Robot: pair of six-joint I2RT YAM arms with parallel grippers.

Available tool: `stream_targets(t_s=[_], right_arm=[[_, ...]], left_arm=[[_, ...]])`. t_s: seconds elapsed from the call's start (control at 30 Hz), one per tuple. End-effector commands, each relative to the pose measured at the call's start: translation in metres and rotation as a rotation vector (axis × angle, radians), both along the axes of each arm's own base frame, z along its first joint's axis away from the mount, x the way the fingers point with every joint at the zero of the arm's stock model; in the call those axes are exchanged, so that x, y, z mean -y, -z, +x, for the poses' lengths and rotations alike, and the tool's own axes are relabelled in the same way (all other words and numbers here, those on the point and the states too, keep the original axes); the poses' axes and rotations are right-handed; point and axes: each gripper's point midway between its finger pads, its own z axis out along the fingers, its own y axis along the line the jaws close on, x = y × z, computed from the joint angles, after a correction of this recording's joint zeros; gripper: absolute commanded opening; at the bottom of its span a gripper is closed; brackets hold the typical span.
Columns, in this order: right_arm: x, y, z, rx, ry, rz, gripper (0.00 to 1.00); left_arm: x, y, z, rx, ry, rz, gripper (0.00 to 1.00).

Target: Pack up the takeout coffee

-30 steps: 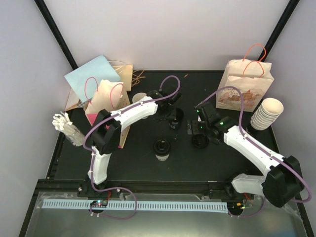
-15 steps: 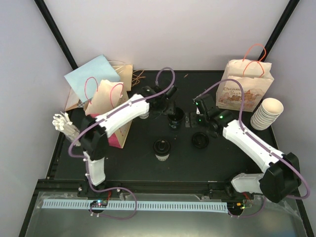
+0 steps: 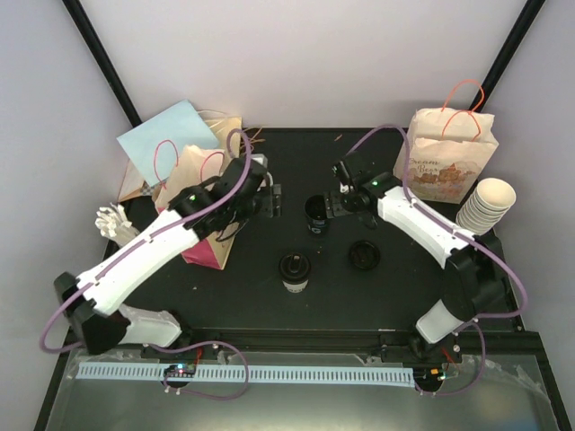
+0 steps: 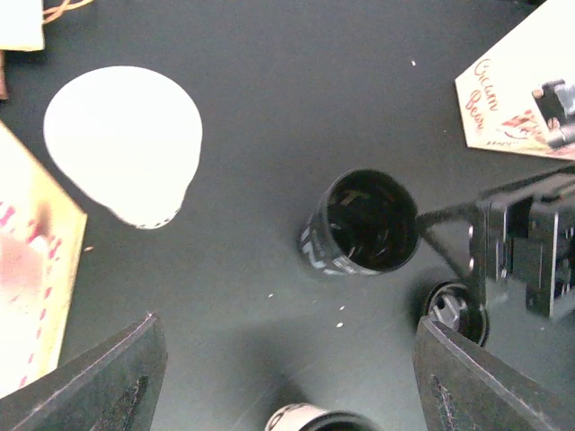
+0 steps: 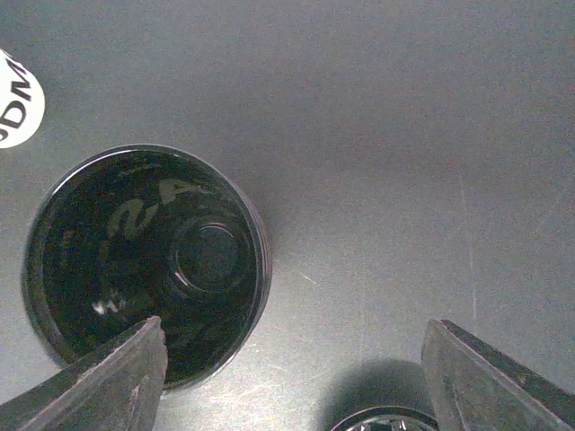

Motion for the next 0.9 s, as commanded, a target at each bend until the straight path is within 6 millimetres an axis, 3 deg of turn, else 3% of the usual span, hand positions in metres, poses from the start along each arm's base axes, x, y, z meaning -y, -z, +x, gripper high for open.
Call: stream_targets(t_s=[0.0,0.33,0.57,0.73,0.87], right_arm=[[0.004,0.006,0.009,-0.022,0.011,-0.069,0.79],[0.001,0.034,0.025,-0.077,0.016,-0.142,0.62],[-0.004,0.048,0.031,-0.104,0.002,-0.173,0.51],[-0.003,0.052,0.035,-0.111,-0.001,-0.212,0.26],[0.004,0.045,0.039,-0.082,0.018,-0.236,0.14]], left_arm=[[-0.029,-0.032,-0.009,0.133,-0.027,-0.035,0.78],[-0.063,-0.077,-0.044,0.311,0.01,-0.104,0.86],[-0.083,-0.088,-0.055,0.358,-0.02,-0.095,0.92],[-0.089,-0.087,-0.056,0.361,-0.032,-0.07,0.92],[-0.093,-0.086,-0.057,0.362,-0.037,-0.055,0.92]])
